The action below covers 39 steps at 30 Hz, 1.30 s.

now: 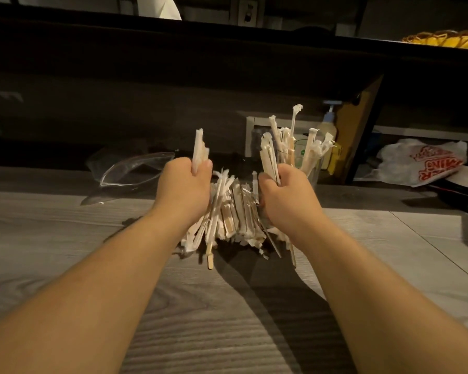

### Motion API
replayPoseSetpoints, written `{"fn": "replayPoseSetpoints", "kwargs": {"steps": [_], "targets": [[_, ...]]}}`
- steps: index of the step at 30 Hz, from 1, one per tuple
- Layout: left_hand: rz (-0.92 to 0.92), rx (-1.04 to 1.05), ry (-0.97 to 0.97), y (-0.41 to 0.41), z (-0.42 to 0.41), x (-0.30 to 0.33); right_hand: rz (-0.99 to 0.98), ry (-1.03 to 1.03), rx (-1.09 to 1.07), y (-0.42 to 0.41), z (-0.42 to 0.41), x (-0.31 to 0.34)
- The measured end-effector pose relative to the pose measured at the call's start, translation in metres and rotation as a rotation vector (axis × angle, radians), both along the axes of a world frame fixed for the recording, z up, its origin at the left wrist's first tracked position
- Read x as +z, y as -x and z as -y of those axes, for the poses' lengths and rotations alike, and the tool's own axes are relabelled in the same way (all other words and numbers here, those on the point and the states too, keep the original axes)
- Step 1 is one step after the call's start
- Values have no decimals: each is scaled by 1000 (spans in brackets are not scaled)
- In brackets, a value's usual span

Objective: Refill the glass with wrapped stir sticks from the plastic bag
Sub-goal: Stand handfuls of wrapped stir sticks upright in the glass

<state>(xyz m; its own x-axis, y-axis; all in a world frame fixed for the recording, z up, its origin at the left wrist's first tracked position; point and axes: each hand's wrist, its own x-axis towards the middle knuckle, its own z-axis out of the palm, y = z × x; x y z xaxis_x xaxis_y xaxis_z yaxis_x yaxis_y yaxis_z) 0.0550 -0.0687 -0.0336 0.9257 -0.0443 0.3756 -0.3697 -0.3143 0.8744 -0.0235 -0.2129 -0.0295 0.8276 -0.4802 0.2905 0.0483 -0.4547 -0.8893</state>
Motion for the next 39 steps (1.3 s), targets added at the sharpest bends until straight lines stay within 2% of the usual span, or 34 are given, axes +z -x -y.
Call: {"fn": "replayPoseSetpoints", "kwargs": {"steps": [3,6,8,12,18,22,28,31,34,39], "targets": [[98,-36,118,4,-1,5,161,-5,32,3,-1,4],[174,-168,324,9,-3,11,389,-66,109,9,-3,11],[214,-170,384,11,-3,12,459,-92,133,11,-3,12],[175,-73,285,7,-1,7,342,-3,46,8,-3,5],[81,-117,192,9,2,4,256,-27,-31,3,0,-3],[70,-190,249,17,5,10,363,-78,-18,7,-3,1],[80,-339,460,29,18,33,512,-183,-50,14,5,21],[128,-403,488,37,31,50,608,-273,40,14,10,41],[102,-484,583,39,49,71,691,-269,119,11,18,62],[128,-578,673,29,84,96,775,-217,83,-3,35,88]]}}
